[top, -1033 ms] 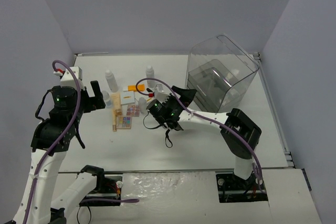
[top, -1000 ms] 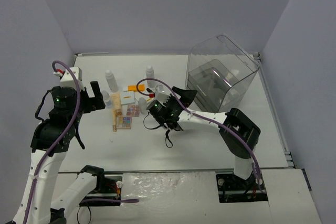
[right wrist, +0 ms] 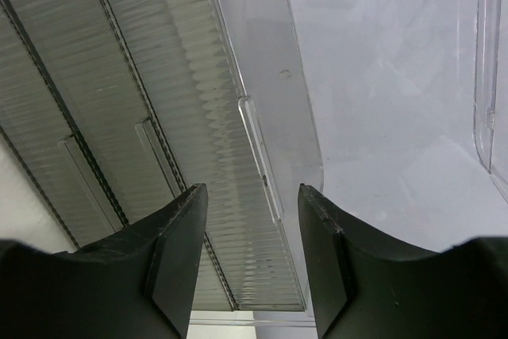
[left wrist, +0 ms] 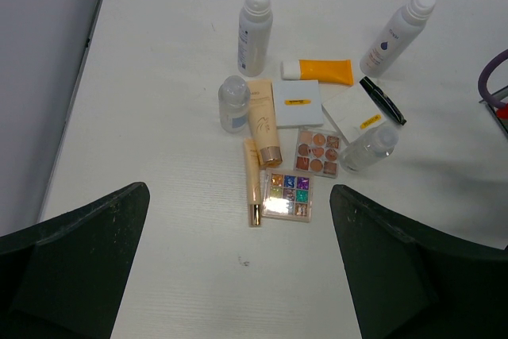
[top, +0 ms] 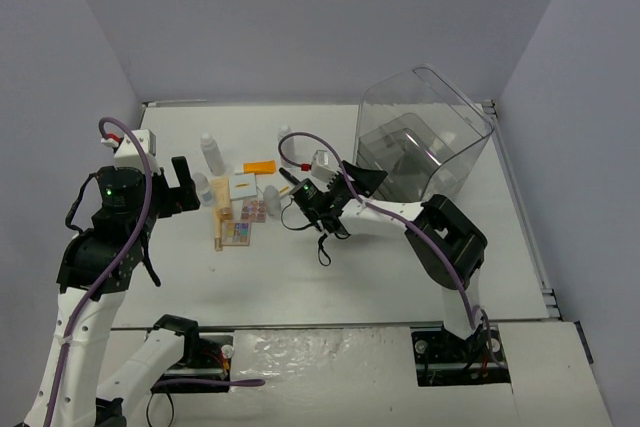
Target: Organize the makeup
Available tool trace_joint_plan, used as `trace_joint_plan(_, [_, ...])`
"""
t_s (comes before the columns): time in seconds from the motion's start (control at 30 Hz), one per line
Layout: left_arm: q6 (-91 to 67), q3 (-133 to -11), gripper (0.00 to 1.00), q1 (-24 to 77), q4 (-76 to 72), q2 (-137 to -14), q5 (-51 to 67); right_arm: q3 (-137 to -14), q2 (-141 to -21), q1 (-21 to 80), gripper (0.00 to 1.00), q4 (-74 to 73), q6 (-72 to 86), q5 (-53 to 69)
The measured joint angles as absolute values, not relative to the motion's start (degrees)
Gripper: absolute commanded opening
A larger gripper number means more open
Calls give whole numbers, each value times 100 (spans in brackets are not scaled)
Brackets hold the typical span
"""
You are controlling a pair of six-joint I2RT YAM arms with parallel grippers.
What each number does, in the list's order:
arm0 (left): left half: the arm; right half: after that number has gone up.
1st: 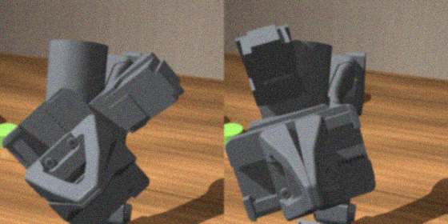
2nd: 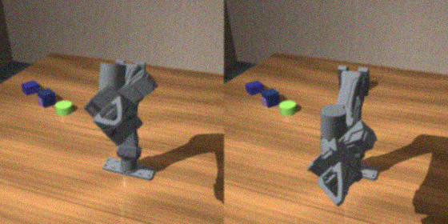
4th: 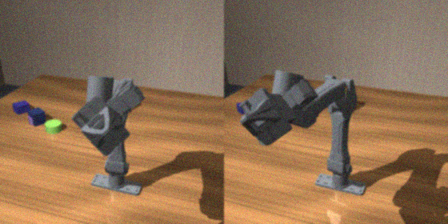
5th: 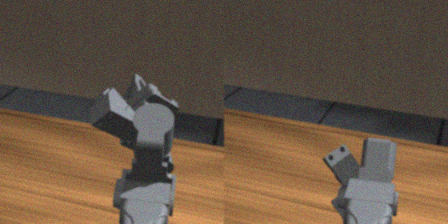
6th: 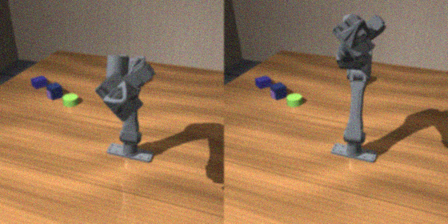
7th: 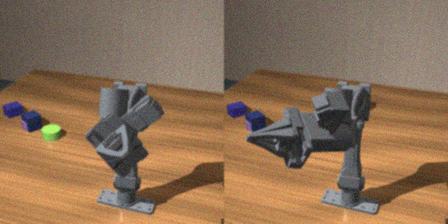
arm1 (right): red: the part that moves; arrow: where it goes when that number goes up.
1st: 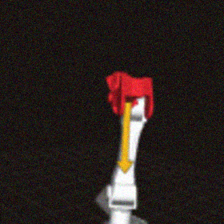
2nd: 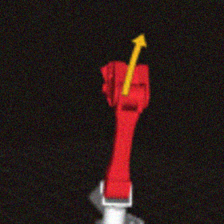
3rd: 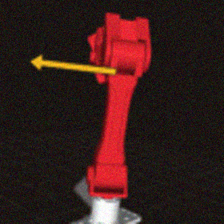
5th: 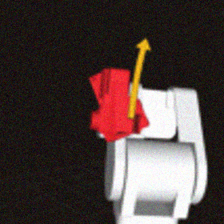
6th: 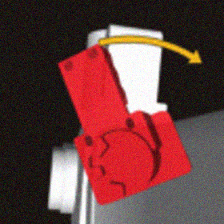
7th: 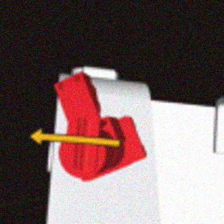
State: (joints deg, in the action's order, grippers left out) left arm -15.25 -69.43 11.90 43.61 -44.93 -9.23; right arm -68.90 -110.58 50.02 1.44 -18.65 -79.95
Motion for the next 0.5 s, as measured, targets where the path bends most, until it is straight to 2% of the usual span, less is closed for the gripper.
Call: trace_joint_plan(0.5, [-1529,-6943,97,1190,4399,-4479,-882,-7080,-11161,4805,40,408,-2021,-8026])
